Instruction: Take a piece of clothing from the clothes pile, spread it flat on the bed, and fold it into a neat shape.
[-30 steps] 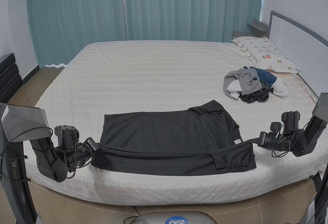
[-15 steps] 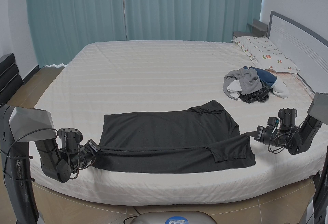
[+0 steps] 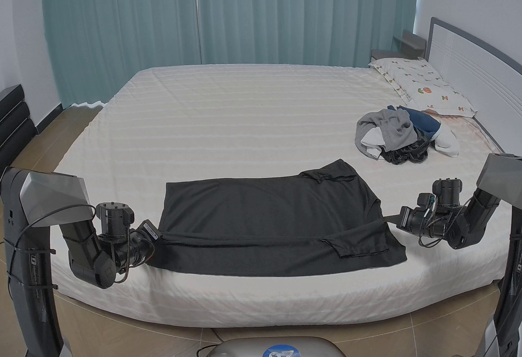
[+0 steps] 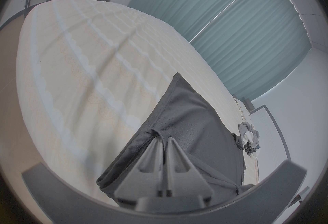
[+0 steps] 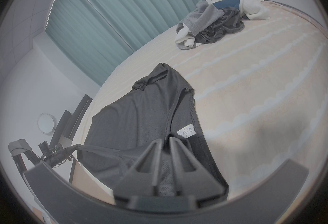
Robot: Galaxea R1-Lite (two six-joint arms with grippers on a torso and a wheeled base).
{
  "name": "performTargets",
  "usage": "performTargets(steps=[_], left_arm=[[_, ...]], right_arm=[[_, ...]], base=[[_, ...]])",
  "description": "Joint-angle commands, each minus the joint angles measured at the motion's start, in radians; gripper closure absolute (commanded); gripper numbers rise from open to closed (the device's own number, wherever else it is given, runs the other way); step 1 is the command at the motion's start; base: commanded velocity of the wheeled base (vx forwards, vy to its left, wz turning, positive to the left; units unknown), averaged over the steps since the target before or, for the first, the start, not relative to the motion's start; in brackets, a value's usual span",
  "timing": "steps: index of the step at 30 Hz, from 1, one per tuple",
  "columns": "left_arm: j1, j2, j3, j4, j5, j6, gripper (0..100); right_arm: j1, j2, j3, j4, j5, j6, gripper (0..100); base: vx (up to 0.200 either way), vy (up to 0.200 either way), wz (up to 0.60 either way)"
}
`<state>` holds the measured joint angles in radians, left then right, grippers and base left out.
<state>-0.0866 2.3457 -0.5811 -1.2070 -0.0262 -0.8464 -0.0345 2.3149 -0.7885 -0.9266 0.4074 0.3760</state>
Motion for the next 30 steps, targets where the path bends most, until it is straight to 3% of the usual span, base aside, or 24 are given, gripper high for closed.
performTargets(steps=[1, 4, 8, 11, 16, 22, 24, 30], left_arm=[[-0.001, 0.02, -0.016, -0.002, -0.001, 0.0, 0], [0.001, 0.026, -0.029, -0.002, 0.0, -0.028, 0], [0.014, 0.01, -0.057, -0.002, 0.0, -0.151, 0], [0.025, 0.0, -0.059, -0.002, 0.0, -0.175, 0], [0.054, -0.043, -0.052, 0.003, -0.024, -0.234, 0], [0.047, -0.085, 0.017, 0.001, -0.086, -0.238, 0], [0.044, -0.115, 0.058, 0.003, -0.138, -0.24, 0], [0.022, -0.157, 0.147, 0.012, -0.238, -0.2, 0]], right_arm=[[0.002, 0.038, -0.017, -0.001, 0.001, 0.024, 0], [0.002, 0.027, -0.009, -0.024, 0.001, 0.08, 0], [-0.001, -0.002, 0.045, -0.09, -0.002, 0.132, 0], [-0.004, -0.023, 0.071, -0.112, -0.001, 0.144, 0], [0.001, -0.149, 0.201, -0.135, -0.002, 0.239, 0], [0.002, -0.204, 0.307, -0.14, 0.011, 0.394, 0], [0.001, -0.189, 0.336, -0.159, 0.044, 0.459, 0], [-0.008, -0.12, 0.397, -0.288, 0.105, 0.474, 0]], base=[[0.0, 0.0, 0.0], [0.0, 0.0, 0.0], [0.0, 0.0, 0.0], [0.0, 0.0, 0.0], [0.0, 0.0, 0.0], [0.0, 0.0, 0.0], [0.0, 0.0, 0.0], [0.0, 0.0, 0.0]])
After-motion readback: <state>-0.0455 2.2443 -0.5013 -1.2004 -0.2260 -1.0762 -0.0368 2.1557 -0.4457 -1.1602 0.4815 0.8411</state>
